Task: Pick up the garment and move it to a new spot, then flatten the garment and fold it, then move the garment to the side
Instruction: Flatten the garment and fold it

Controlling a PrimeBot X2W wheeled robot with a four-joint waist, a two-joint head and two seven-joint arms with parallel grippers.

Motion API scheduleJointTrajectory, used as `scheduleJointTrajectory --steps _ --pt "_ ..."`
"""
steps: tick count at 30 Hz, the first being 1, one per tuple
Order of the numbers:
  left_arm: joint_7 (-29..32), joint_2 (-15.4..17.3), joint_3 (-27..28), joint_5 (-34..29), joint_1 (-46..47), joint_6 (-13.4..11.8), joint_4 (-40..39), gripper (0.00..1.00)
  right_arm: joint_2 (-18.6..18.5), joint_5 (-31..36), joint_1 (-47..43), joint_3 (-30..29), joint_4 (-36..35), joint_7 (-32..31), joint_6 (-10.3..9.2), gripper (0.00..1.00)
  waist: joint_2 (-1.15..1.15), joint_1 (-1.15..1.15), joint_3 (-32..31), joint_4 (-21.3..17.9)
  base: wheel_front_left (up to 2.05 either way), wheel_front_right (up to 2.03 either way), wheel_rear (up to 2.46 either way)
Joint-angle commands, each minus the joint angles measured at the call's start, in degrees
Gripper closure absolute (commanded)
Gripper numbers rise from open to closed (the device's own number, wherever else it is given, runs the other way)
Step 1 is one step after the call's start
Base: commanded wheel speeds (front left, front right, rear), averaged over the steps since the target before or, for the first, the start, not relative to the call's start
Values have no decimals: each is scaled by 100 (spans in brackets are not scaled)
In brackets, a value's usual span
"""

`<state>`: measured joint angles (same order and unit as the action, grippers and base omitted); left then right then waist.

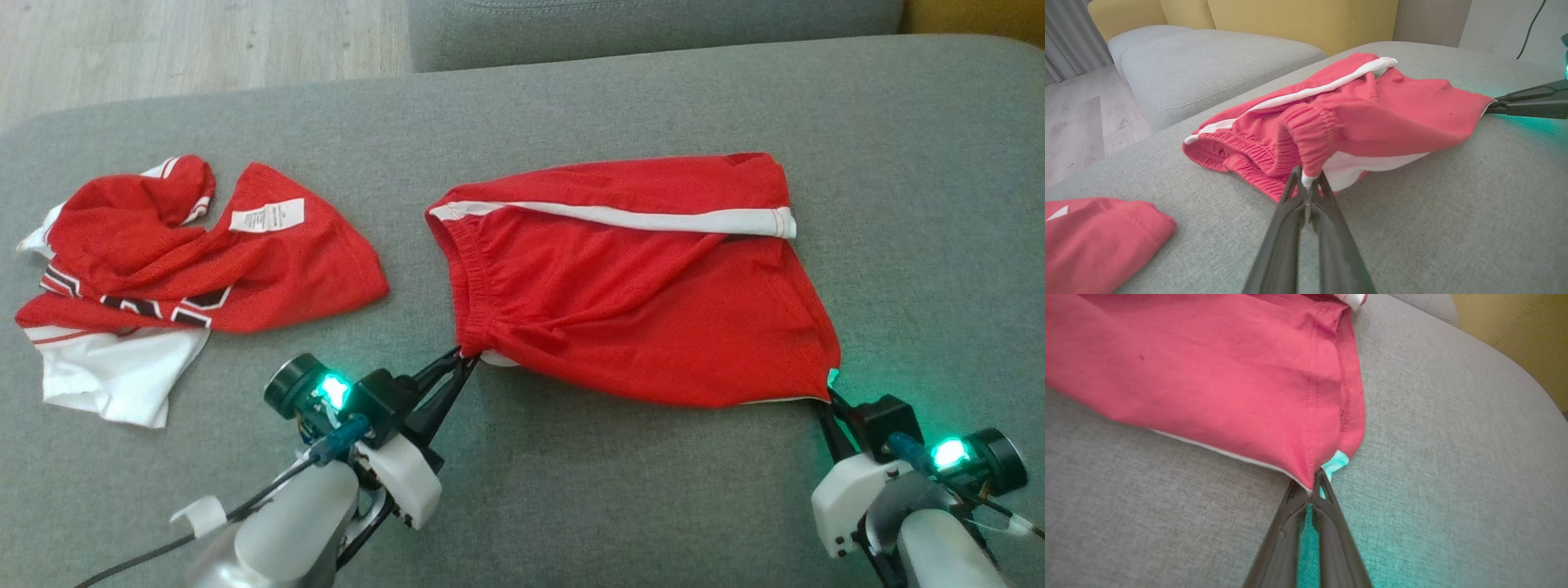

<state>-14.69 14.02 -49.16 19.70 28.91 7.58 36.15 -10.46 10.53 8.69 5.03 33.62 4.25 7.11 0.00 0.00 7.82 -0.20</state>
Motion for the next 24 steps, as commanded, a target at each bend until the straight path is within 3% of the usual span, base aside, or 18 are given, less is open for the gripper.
scheduleJointTrajectory --steps 1,9,14,24 --pt "-31 154 199 36 153 -10 -109 100 -132 -41 48 95 -64 -41 37 100 0 0 -12 -5 0 0 0" --pt "-31 266 383 254 129 -9 -155 100 -122 -381 158 -9 -537 53 37 100 0 0 -203 -26 0 0 0" --pt "94 455 215 640 313 -9 -274 100 -246 -754 417 106 -1146 -13 37 100 0 0 -381 -12 0 0 0" --pt "528 937 363 1335 1545 -9 -896 100 -675 -1253 1639 412 -2012 -414 37 100 0 0 -717 14 0 0 0"
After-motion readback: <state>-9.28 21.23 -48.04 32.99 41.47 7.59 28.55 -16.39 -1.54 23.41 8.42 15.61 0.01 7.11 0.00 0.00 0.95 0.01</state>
